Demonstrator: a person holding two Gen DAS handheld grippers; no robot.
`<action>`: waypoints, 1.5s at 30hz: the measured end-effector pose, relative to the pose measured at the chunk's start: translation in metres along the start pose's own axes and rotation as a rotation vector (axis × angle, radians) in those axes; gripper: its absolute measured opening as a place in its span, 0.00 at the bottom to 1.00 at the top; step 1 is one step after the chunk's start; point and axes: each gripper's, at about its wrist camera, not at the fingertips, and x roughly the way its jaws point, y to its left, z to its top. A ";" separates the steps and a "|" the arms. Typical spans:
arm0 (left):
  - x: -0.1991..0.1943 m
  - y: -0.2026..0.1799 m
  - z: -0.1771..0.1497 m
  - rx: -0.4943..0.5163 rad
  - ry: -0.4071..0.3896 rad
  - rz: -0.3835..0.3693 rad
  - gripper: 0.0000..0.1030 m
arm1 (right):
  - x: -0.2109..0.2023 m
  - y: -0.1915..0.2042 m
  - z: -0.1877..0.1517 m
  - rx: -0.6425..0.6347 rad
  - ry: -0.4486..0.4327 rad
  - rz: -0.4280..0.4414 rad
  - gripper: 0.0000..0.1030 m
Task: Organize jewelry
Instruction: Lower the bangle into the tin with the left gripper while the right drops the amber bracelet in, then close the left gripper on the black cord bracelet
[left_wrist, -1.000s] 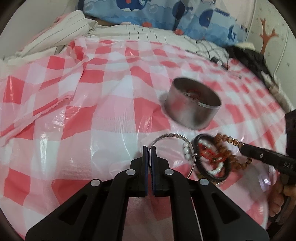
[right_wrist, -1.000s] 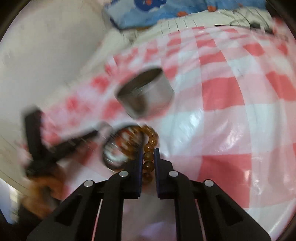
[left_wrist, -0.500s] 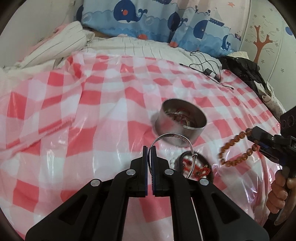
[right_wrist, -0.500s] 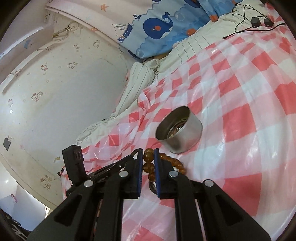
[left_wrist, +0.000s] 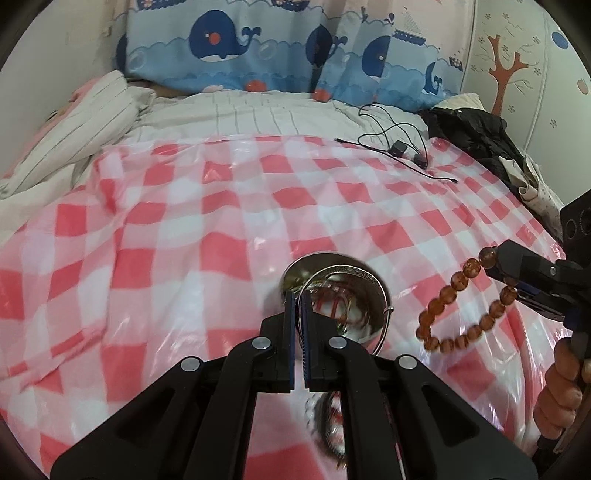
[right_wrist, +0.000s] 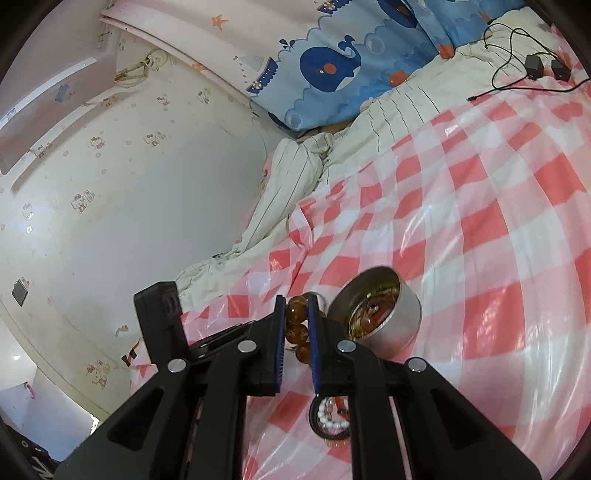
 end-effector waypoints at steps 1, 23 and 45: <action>0.004 -0.003 0.002 0.005 0.002 -0.003 0.03 | 0.001 0.000 0.003 -0.003 -0.001 -0.001 0.12; 0.010 0.030 -0.003 -0.001 0.044 0.038 0.24 | 0.068 0.003 0.030 0.002 0.070 0.020 0.12; -0.034 -0.007 -0.066 0.126 0.047 0.066 0.37 | 0.003 -0.009 -0.060 -0.018 0.106 -0.345 0.56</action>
